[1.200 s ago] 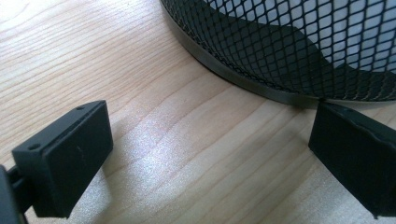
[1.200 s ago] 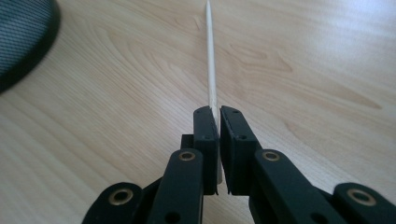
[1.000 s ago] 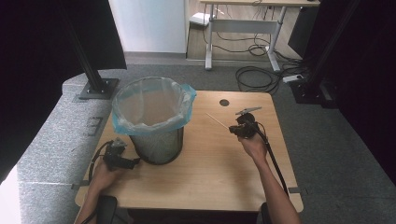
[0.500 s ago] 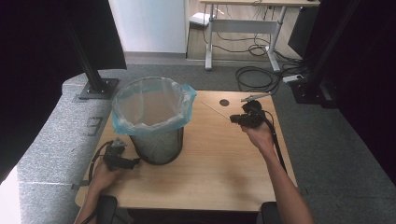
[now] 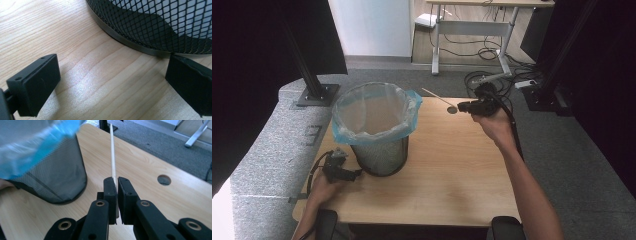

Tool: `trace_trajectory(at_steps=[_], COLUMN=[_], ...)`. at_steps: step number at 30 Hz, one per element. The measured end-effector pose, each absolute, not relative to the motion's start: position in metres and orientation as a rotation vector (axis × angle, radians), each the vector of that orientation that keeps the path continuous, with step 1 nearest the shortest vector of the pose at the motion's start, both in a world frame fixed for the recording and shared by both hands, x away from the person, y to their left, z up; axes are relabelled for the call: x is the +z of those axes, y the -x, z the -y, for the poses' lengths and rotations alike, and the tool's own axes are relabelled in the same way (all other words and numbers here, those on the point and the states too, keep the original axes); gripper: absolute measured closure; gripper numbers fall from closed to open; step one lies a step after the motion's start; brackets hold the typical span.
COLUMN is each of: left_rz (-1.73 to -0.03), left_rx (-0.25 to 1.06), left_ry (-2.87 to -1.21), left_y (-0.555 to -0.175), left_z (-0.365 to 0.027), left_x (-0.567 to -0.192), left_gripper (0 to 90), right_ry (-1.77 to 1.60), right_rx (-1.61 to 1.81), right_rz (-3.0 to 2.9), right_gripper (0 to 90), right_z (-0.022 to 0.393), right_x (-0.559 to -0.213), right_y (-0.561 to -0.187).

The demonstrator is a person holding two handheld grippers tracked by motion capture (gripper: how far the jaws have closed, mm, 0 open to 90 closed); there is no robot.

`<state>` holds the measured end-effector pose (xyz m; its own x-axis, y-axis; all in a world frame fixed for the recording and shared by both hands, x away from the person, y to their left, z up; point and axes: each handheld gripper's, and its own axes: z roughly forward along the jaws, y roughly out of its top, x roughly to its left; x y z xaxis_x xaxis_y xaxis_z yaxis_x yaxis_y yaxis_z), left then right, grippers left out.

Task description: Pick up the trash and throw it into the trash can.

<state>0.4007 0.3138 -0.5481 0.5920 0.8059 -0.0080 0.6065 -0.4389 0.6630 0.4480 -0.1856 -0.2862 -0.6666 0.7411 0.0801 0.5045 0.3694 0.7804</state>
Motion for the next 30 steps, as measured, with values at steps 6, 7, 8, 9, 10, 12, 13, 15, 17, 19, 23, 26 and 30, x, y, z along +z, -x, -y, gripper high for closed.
trace_trajectory(at_steps=[6, 7, 8, 9, 10, 12, 13, 15, 17, 19, 23, 26, 30], left_rz=[-1.114, -1.114, -1.114, -1.114, -1.114, -1.114, -1.114, -1.114, -1.114, -1.114, -1.113, -1.112, -1.11], left_rx=[0.412, 0.412, 0.412, 0.412, 0.413, 0.412, 0.412, 0.412, 0.412, 0.412, 0.411, 0.41, 0.409], left_ry=[-2.193, -2.193, -2.193, -2.194, -2.193, -2.193, -2.193, -2.193, -2.193, -2.193, -2.194, -2.194, -2.194], left_y=[-0.401, -0.401, -0.401, -0.401, -0.401, -0.401, -0.401, -0.401, -0.401, -0.401, -0.401, -0.401, -0.401], left_z=[-0.314, -0.314, -0.314, -0.314, -0.314, -0.314, -0.314, -0.314, -0.314, -0.314, -0.314, -0.314, -0.314], left_x=[-0.548, -0.548, -0.548, -0.548, -0.548, -0.548, -0.548, -0.548, -0.548, -0.548, -0.548, -0.548, -0.548], left_gripper=[0.0, 0.0, 0.0, 0.0, 0.0, 0.0, 0.0, 0.0, 0.0, 0.0, 0.0, 0.0, 0.0], right_ry=[-1.017, -0.997, -0.989, -0.976, -0.957, -0.936, -0.92, -0.892, -0.867, -0.838, -0.784, -0.762, -0.72], right_rx=[1.172, 1.17, 1.169, 1.167, 1.168, 1.166, 1.162, 1.153, 1.139, 1.114, 1.106, 1.078, 1.038], right_rz=[-2.378, -2.388, -2.395, -2.406, -2.422, -2.449, -2.464, -2.499, -2.536, -2.58, -2.652, -2.698, -2.741], right_gripper=[84.3, 84.3, 84.3, 84.3, 84.3, 84.3, 84.3, 84.3, 84.3, 84.2, 84.1, 84.0, 84.1], right_z=[0.169, 0.165, 0.161, 0.157, 0.151, 0.141, 0.135, 0.122, 0.108, 0.091, 0.062, 0.039, 0.013], right_x=[-0.25, -0.245, -0.241, -0.237, -0.233, -0.23, -0.229, -0.228, -0.23, -0.234, -0.24, -0.246, -0.256], right_y=[-0.443, -0.443, -0.442, -0.442, -0.442, -0.443, -0.443, -0.445, -0.448, -0.452, -0.458, -0.462, -0.467])
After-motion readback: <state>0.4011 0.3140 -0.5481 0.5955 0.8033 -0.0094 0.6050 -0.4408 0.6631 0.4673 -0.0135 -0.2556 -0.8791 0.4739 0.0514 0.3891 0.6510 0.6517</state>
